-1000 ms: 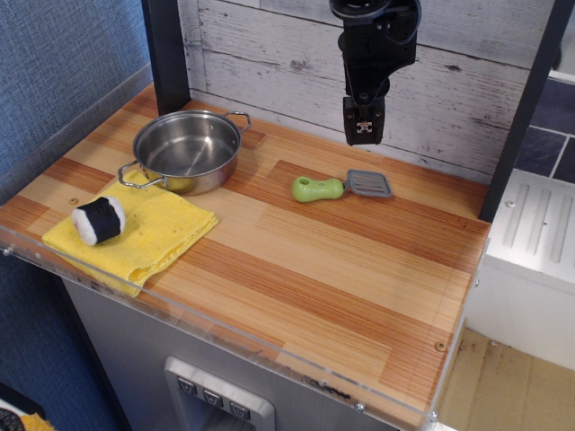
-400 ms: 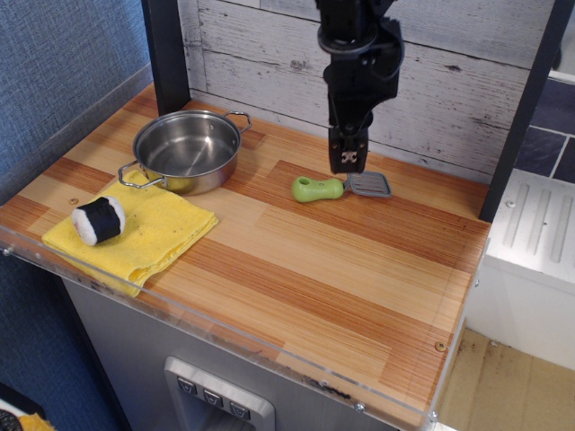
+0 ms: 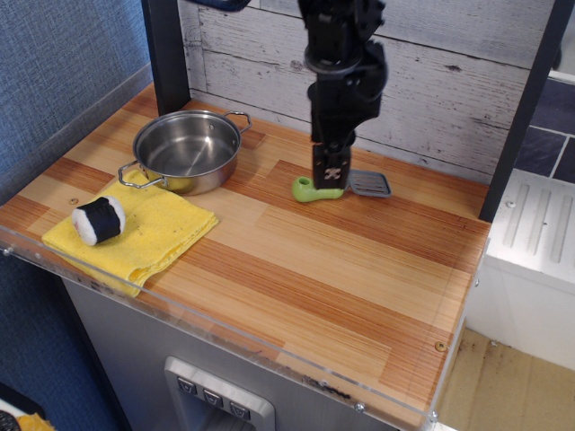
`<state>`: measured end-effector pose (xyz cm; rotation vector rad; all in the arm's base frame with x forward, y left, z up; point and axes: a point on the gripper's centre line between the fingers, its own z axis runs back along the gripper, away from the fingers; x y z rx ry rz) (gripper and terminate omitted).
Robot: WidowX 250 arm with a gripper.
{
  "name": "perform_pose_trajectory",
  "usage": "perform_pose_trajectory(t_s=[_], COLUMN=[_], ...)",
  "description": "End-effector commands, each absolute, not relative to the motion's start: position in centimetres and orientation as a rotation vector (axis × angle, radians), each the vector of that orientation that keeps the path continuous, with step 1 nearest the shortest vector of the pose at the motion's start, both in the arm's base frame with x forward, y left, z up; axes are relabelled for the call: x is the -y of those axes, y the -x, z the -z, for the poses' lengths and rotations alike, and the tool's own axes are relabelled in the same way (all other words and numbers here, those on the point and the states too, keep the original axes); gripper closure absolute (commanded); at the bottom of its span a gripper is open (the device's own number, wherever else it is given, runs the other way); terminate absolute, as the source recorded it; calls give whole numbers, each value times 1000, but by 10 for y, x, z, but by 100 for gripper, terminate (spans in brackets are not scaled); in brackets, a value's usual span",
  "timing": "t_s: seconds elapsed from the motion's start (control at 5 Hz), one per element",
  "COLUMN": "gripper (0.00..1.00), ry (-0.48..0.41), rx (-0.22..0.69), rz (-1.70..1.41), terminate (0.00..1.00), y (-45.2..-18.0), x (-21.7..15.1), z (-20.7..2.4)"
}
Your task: Place the green spatula on the yellow cloth.
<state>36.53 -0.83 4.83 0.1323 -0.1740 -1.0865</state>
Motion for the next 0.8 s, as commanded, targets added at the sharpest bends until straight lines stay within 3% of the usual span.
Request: perform_pose_trajectory(t_s=[0.0, 0.2, 0.4, 0.6], gripper=[0, 0, 100, 100], ry=[-170, -163, -168, -163], rx=[137, 116, 118, 124], rz=[1050, 1048, 1049, 1059], terminate=[0, 0, 0, 0], y=[-367, -367, -367, -367], x=[-7, -9, -7, -4], z=[-39, -31, -27, -26])
